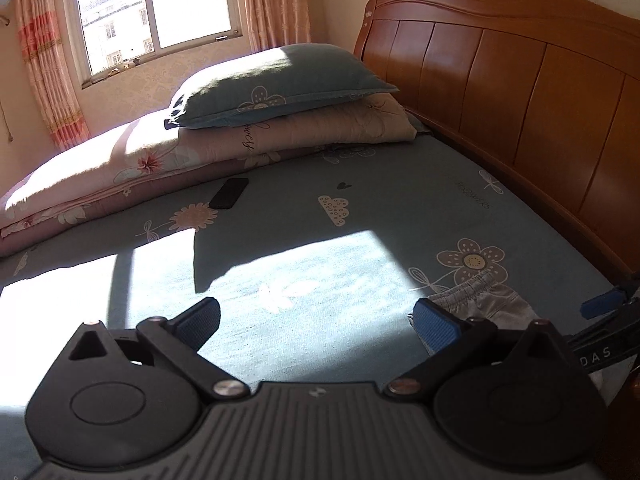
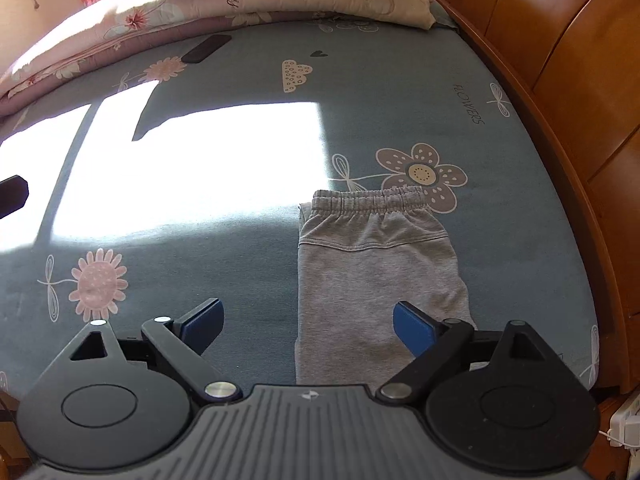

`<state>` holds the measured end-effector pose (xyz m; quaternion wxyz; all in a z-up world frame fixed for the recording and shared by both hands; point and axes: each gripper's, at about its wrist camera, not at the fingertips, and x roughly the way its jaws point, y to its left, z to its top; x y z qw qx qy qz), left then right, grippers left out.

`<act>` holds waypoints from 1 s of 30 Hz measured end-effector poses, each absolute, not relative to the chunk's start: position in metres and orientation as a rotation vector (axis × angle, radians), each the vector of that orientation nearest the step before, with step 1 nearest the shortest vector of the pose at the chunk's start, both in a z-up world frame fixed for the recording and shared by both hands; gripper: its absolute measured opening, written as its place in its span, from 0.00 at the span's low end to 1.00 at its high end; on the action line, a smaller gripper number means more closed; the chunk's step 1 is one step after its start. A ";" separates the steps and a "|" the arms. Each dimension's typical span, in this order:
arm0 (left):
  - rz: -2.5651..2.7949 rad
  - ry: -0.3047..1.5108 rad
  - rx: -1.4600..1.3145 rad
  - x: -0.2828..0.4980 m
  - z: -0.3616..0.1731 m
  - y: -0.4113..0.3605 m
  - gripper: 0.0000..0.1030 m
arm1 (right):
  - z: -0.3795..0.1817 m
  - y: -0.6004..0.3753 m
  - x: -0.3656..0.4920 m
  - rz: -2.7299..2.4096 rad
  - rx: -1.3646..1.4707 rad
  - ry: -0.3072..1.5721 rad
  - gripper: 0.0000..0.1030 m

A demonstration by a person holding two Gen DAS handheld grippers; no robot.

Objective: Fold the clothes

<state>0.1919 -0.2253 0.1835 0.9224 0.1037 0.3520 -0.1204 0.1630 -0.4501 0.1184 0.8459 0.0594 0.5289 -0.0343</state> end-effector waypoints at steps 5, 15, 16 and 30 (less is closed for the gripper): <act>-0.191 0.837 0.148 0.183 0.217 -0.211 0.99 | 0.168 -0.434 0.153 -0.054 0.127 1.105 0.95; -0.140 1.027 0.001 0.172 0.227 -0.176 0.99 | 0.220 -0.415 0.143 -0.079 0.166 1.079 1.00; -0.130 1.051 -0.004 0.173 0.225 -0.173 0.99 | 0.218 -0.413 0.143 -0.087 0.176 1.091 1.00; -0.043 1.231 -0.052 0.169 0.195 -0.145 0.99 | 0.195 -0.385 0.133 -0.083 0.192 1.204 1.00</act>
